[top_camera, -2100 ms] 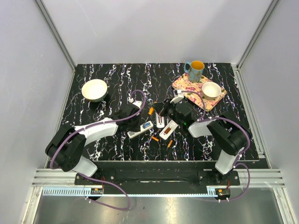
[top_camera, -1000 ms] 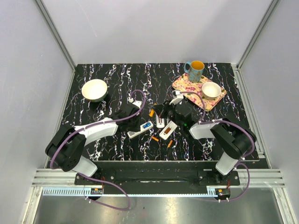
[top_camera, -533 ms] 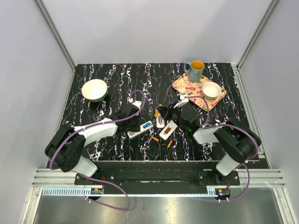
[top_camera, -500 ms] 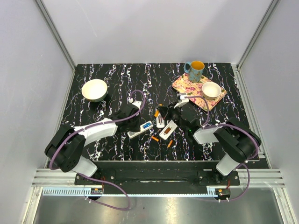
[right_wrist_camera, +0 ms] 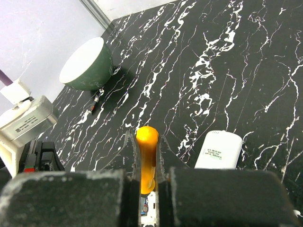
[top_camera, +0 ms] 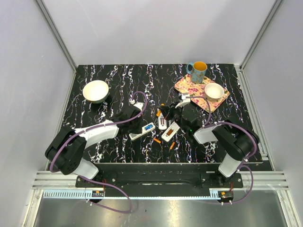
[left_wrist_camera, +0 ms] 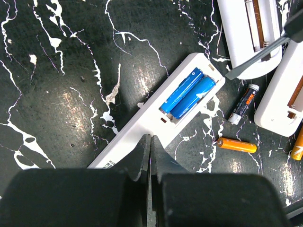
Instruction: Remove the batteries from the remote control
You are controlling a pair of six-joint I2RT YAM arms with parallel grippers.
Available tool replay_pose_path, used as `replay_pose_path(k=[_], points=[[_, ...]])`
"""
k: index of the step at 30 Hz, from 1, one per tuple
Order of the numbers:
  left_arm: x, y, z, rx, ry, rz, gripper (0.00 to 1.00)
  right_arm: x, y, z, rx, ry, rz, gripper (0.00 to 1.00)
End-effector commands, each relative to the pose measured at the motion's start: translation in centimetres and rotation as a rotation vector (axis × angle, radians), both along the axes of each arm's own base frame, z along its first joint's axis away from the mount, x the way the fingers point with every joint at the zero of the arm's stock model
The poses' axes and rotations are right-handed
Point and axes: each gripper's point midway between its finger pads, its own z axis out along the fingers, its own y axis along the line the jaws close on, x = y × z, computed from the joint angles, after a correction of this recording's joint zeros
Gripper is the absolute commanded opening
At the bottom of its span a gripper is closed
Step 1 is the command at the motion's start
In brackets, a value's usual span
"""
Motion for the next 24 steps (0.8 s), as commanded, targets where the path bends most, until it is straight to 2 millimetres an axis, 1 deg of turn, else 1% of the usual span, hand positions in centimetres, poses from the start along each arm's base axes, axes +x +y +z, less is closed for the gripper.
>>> replay_pose_path(k=[1, 6, 11, 20, 24], points=[[-3.2, 3.0, -3.0, 0.115, 0.128, -0.005, 0.00, 1.5, 0.5, 1.4, 0.020, -0.040, -0.020, 0.00], [-3.3, 3.0, -3.1, 0.114, 0.130, -0.008, 0.00, 1.7, 0.3, 0.4, 0.012, -0.020, -0.035, 0.00], [-3.2, 2.9, -3.1, 0.115, 0.131, -0.010, 0.00, 1.8, 0.4, -0.2, 0.012, -0.009, -0.035, 0.00], [-3.3, 2.9, -3.1, 0.115, 0.133, -0.010, 0.00, 1.3, 1.9, -1.2, 0.047, 0.045, 0.034, 0.00], [-3.2, 2.9, -3.1, 0.118, 0.133, -0.009, 0.00, 1.2, 2.8, -0.9, 0.080, 0.061, 0.068, 0.00]])
